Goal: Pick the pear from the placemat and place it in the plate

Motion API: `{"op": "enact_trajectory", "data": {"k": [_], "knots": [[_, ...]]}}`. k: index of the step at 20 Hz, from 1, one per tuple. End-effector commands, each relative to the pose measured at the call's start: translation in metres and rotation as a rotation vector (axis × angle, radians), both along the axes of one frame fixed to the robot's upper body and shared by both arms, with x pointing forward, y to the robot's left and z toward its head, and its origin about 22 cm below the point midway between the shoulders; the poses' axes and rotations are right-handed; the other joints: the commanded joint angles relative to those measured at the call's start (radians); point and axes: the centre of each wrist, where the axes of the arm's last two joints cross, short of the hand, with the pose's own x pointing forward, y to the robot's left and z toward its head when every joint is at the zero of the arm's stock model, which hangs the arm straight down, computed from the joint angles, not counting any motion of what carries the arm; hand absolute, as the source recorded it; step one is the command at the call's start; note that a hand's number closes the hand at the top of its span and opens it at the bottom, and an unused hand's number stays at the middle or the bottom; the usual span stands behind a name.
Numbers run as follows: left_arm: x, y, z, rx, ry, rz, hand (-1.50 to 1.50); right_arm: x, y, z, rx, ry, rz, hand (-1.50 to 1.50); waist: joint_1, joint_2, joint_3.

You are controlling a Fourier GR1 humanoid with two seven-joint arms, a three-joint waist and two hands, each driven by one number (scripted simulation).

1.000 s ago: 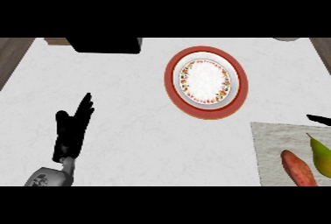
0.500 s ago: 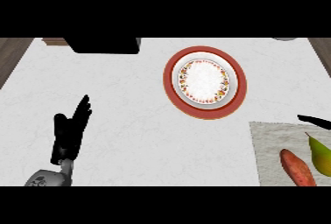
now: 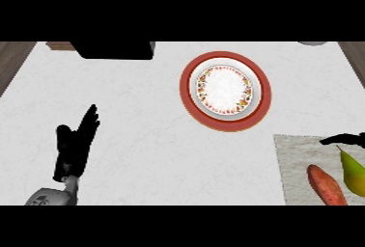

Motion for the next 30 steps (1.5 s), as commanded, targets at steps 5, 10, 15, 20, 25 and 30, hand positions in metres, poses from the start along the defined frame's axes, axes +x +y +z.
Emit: {"op": "enact_trajectory", "data": {"k": [5, 10, 15, 20, 25, 30], "knots": [[-0.014, -0.015, -0.010, 0.002, 0.003, 0.008, 0.00, -0.003, 0.007, -0.019, 0.143, -0.031, 0.088, 1.50, -0.007, 0.000, 0.005], [0.000, 0.014, 0.005, 0.005, 0.009, -0.023, 0.00, 0.007, -0.009, 0.000, 0.121, -0.139, 0.021, 1.50, -0.001, 0.002, 0.005], [-0.009, 0.002, 0.007, 0.015, -0.001, 0.016, 0.00, 0.040, 0.032, 0.003, 0.105, -0.356, -0.084, 1.50, -0.016, -0.010, 0.003], [-0.004, -0.008, -0.010, 0.012, 0.045, -0.040, 0.00, 0.111, 0.240, 0.000, 0.158, -0.593, 0.201, 1.50, 0.036, -0.027, -0.006], [-0.007, 0.004, -0.014, 0.003, 0.050, 0.037, 0.00, 0.107, 0.363, 0.032, 0.224, -0.711, 0.166, 1.50, -0.042, -0.033, -0.002], [-0.007, 0.000, -0.004, 0.000, 0.029, 0.054, 0.00, 0.096, 0.415, 0.077, 0.306, -0.889, -0.064, 1.50, -0.057, -0.035, 0.002]]}}
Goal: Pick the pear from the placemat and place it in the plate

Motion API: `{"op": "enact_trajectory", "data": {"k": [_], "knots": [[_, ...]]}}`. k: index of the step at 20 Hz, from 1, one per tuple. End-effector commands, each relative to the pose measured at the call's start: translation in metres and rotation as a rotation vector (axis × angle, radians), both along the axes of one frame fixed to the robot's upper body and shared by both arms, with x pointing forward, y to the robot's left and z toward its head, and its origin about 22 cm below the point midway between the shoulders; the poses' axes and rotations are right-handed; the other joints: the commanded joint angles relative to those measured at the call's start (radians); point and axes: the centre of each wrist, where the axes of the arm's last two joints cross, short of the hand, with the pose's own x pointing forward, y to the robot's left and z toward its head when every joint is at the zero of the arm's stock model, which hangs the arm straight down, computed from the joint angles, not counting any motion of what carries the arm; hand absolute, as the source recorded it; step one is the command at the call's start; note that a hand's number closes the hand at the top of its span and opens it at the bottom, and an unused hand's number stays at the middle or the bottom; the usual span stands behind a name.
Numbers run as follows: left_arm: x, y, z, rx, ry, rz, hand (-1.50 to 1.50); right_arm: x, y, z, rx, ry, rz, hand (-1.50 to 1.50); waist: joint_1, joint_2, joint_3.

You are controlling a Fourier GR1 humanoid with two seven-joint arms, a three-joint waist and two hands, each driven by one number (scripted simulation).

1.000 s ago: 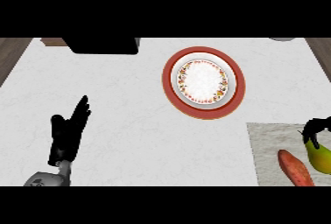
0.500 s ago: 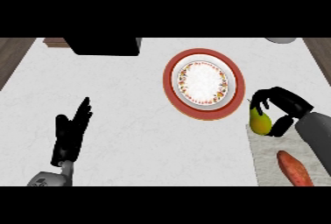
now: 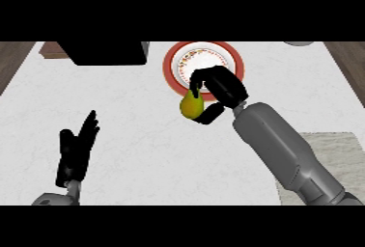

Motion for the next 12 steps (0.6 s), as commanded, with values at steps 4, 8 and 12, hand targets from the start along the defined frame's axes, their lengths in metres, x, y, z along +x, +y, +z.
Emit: {"op": "enact_trajectory", "data": {"k": [4, 8, 12], "knots": [[-0.014, 0.006, -0.006, -0.007, -0.001, 0.014, 0.00, -0.031, 0.038, 0.053, 0.105, -0.089, -0.228, 1.50, -0.013, 0.009, 0.003], [-0.001, 0.008, 0.005, -0.016, -0.024, -0.019, 0.00, -0.026, 0.032, 0.075, 0.078, -0.074, -0.337, 1.50, 0.015, 0.025, 0.004], [0.012, -0.005, 0.021, -0.003, -0.032, -0.023, 0.00, -0.010, 0.004, 0.084, 0.050, -0.064, -0.380, 1.50, 0.021, 0.028, 0.004]]}}
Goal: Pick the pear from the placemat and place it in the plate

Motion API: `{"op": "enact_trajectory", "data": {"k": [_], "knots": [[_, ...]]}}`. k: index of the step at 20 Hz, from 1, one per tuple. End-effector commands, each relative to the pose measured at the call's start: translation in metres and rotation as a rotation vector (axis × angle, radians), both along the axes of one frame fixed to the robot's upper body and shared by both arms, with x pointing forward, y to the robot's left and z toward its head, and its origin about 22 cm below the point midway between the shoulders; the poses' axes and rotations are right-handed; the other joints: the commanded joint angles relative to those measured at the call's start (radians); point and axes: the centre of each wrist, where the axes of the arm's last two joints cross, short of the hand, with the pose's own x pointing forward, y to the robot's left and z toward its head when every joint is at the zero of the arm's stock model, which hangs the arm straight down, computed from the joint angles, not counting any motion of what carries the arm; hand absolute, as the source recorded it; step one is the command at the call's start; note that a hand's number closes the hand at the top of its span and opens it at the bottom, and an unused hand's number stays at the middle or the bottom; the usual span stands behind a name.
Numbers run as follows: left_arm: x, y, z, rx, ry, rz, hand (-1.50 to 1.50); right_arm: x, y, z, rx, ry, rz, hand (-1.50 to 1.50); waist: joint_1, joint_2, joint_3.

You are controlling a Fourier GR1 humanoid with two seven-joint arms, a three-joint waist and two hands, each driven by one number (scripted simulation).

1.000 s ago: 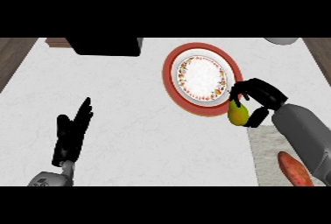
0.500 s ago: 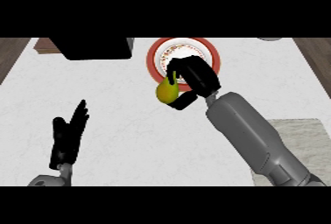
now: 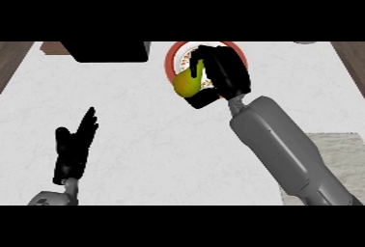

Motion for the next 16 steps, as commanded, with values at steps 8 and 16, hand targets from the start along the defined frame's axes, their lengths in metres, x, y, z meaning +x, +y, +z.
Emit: {"op": "enact_trajectory", "data": {"k": [8, 16], "knots": [[0.014, -0.006, 0.006, -0.008, -0.009, -0.016, 0.00, 0.048, -0.031, -0.021, -0.070, 0.072, -0.103, 1.50, 0.022, 0.012, 0.001], [0.013, -0.016, 0.001, 0.013, -0.018, -0.039, 0.00, 0.064, -0.062, -0.059, -0.159, 0.311, -0.076, 1.50, 0.036, 0.020, 0.001]]}}
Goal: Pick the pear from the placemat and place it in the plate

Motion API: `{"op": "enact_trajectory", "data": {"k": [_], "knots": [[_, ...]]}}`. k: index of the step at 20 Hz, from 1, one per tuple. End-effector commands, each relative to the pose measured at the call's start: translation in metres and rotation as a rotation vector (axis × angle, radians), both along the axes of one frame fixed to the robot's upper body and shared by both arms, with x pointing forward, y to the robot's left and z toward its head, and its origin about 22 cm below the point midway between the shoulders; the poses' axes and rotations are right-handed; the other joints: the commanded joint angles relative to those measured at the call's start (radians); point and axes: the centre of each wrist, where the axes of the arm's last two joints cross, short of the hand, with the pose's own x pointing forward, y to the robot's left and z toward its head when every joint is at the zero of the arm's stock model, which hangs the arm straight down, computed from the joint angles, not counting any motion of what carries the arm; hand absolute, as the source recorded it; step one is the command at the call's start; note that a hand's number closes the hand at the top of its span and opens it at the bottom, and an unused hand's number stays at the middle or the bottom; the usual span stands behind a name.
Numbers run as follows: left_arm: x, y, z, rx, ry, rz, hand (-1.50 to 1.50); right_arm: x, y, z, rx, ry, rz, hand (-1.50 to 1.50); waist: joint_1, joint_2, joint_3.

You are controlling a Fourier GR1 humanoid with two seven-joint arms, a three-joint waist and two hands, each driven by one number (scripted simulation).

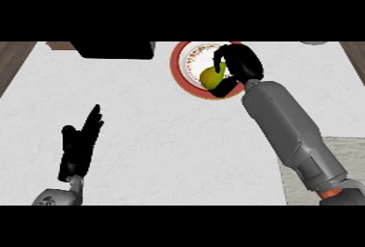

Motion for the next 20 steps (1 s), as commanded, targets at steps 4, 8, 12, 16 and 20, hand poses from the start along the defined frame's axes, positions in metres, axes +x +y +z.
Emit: {"op": "enact_trajectory", "data": {"k": [4, 8, 12, 16, 20], "knots": [[0.001, -0.006, -0.004, -0.006, 0.008, -0.009, 0.00, 0.009, -0.030, -0.026, -0.106, 0.254, 0.038, 1.50, 0.010, 0.005, 0.000], [0.009, -0.004, -0.003, 0.007, -0.011, -0.004, 0.00, 0.011, -0.035, -0.033, -0.088, 0.301, 0.127, -1.50, 0.009, 0.006, 0.000], [0.011, 0.002, -0.003, -0.001, 0.010, -0.008, 0.00, 0.016, -0.035, -0.019, 0.070, 0.233, 0.225, -1.50, 0.002, 0.004, 0.000], [0.004, -0.010, -0.003, -0.006, -0.005, 0.027, 0.00, 0.014, -0.050, -0.020, 0.457, 0.143, 0.259, -1.50, -0.014, 0.000, 0.002], [0.000, -0.011, -0.008, -0.012, 0.005, 0.021, 0.00, 0.013, -0.085, -0.025, 0.731, 0.157, 0.221, -1.50, -0.012, 0.002, 0.002]]}}
